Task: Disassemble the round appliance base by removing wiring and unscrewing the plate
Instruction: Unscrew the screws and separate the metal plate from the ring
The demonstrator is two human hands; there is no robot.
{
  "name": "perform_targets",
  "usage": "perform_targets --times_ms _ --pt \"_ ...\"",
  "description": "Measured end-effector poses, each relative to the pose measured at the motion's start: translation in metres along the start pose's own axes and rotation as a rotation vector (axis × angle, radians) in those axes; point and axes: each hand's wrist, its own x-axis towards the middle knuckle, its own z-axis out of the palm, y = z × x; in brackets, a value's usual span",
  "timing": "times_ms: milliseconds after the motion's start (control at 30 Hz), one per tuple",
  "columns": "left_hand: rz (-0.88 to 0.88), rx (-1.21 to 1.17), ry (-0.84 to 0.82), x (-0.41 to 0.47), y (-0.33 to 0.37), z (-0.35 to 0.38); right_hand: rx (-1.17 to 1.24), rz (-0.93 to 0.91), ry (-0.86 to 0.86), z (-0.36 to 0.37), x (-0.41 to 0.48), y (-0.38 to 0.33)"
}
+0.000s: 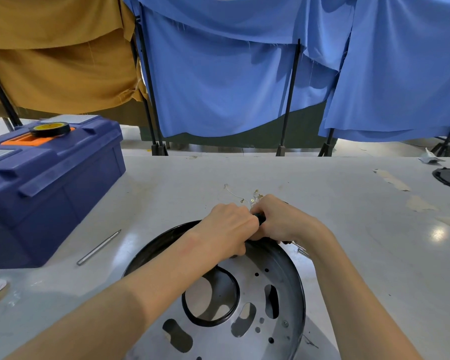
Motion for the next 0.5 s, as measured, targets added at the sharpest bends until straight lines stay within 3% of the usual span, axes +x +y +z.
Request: perform_targets --times_ms 333,500 --pt "0.001 0.06 0.036 -0.003 0.005 0.005 -0.012 -0.007 0.011 0.0 0.001 0.005" --pt "-0.027 -0.062 0.062 -0.01 -0.005 0.01 0.017 -0.009 0.002 -0.001 0.002 0.006"
